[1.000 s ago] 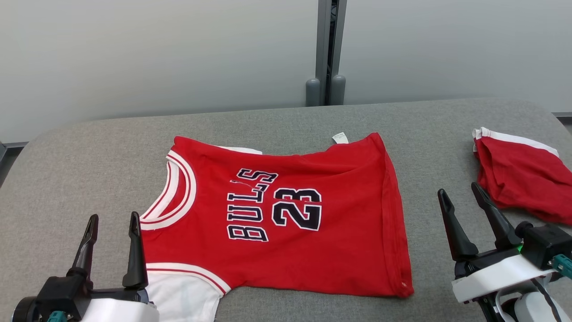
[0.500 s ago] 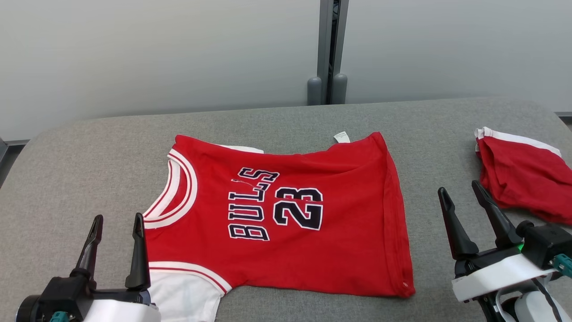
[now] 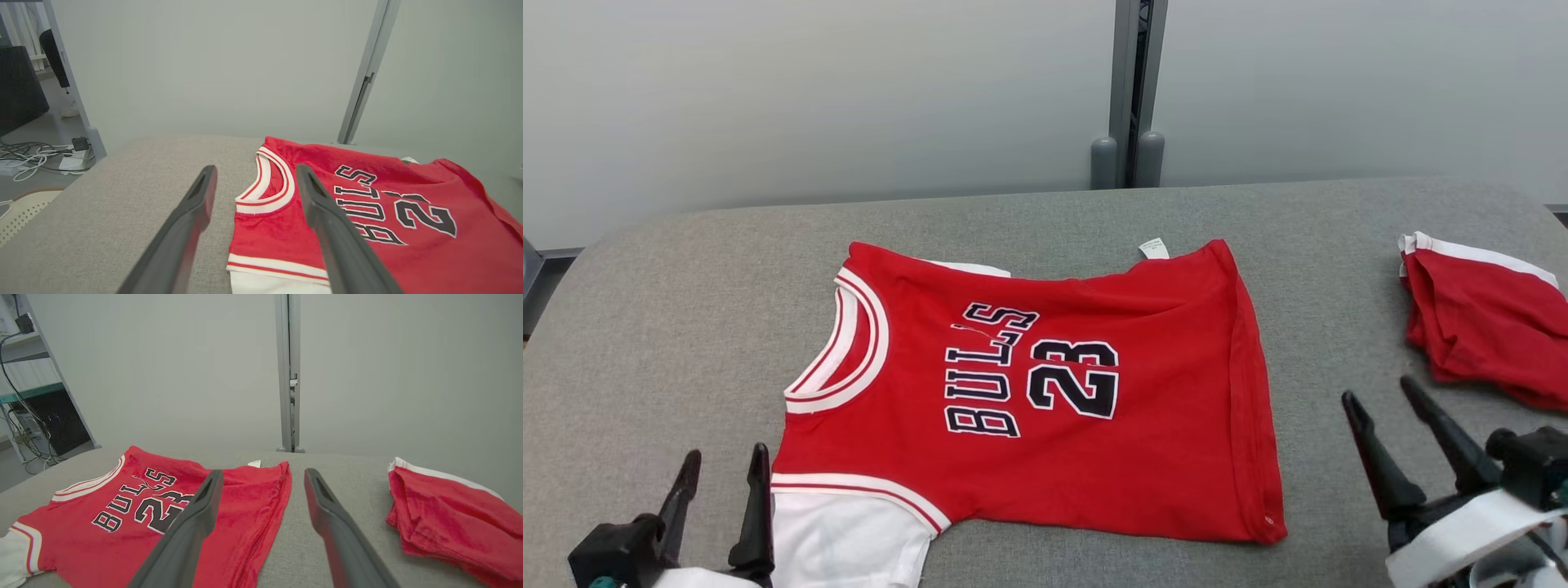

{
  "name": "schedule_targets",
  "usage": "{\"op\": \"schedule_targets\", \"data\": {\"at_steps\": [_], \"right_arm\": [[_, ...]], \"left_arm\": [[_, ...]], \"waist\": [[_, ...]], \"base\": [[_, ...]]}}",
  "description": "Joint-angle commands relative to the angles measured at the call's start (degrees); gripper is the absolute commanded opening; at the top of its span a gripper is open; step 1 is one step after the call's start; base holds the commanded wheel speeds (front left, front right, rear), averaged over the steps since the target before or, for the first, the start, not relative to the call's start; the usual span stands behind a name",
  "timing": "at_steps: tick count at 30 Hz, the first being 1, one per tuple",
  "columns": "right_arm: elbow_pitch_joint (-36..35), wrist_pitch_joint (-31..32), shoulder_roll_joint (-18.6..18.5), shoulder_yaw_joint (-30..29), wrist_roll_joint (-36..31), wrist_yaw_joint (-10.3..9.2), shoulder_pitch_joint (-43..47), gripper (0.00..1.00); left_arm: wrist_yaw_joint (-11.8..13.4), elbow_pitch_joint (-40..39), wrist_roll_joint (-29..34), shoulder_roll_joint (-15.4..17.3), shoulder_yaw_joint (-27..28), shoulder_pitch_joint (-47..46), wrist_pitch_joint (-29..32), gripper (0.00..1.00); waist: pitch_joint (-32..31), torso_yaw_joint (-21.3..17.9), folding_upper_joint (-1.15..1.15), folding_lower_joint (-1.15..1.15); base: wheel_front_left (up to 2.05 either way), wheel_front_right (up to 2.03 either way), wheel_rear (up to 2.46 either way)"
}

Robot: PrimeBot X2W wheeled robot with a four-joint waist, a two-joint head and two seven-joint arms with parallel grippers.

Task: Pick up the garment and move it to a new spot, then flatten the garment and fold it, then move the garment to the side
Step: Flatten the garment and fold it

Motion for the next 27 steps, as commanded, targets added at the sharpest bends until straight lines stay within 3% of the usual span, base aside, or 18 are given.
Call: {"op": "schedule_targets", "data": {"at_steps": [1,8,13,19,27], "right_arm": [[-0.03,3.13,-0.97,1.01,1.66,0.00,1.62,1.00],[1.21,16.10,-3.92,6.84,7.32,0.00,4.09,1.00],[1.71,18.32,-3.13,11.15,8.09,0.00,1.98,1.00],[4.90,20.55,-2.16,13.39,7.39,0.00,-0.09,1.00],[6.39,21.90,-1.68,15.33,7.56,0.00,-2.21,1.00]], "left_arm": [[-0.31,-0.09,-1.09,0.92,0.15,1.21,2.71,1.00],[-0.97,-2.66,-4.56,3.91,-0.78,4.66,15.85,1.00],[-2.38,-2.88,-6.12,5.28,-3.32,5.10,23.69,1.00],[-2.71,-1.89,-7.27,5.99,-4.95,4.60,29.01,1.00],[-2.19,2.13,-7.72,6.12,-5.23,2.06,30.91,1.00]], "waist": [[0.03,0.01,0.00,0.00],[1.73,0.24,0.00,0.00],[3.48,0.59,0.00,0.00],[4.57,0.97,0.00,0.00],[6.36,1.16,0.00,0.00]], "base": [[0.00,0.00,0.00],[0.00,0.00,0.00],[0.00,0.00,0.00],[0.00,0.00,0.00],[0.00,0.00,0.00]]}}
